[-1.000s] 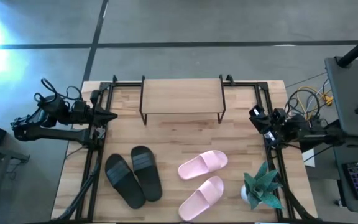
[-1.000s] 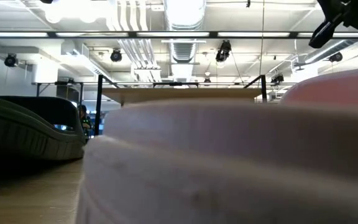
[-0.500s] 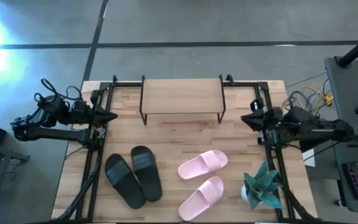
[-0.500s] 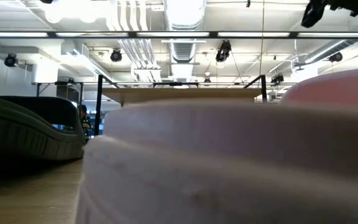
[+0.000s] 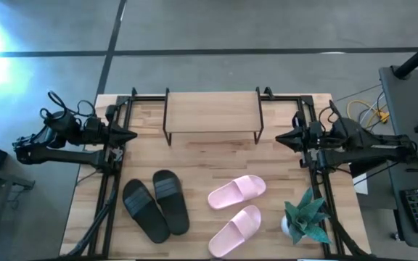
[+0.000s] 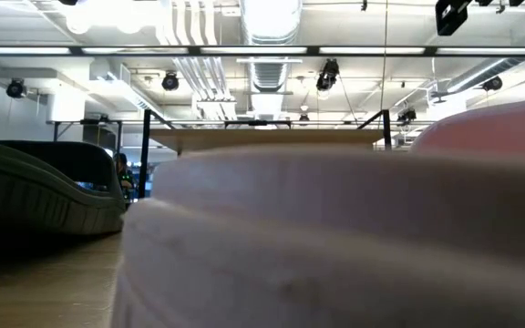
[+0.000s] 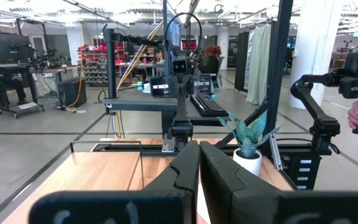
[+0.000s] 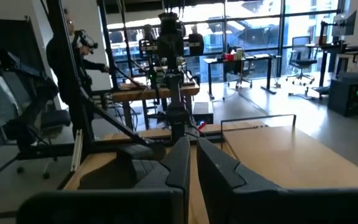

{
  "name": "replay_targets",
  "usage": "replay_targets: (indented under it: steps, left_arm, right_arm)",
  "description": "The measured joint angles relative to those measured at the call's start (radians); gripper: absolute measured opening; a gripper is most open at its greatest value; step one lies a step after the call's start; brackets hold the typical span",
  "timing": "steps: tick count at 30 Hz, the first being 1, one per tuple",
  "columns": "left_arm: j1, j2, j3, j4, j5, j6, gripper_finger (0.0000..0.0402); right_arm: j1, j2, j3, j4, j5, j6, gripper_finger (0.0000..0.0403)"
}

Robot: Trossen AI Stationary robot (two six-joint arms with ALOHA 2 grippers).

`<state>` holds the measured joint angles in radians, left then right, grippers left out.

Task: Pick and place slides into the shelf
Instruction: Put the top pink slide on the shelf

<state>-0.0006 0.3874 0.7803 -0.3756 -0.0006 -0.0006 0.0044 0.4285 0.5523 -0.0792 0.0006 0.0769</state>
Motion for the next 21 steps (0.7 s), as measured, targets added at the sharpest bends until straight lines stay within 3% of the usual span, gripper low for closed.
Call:
replay_targets:
  steps: [21]
  left_arm:
    - [0.0, 0.0, 0.0, 0.0, 0.0, 0.0, 0.0]
  right_arm:
    - [0.0, -0.002, 0.007, 0.0, 0.0, 0.034, 0.0022]
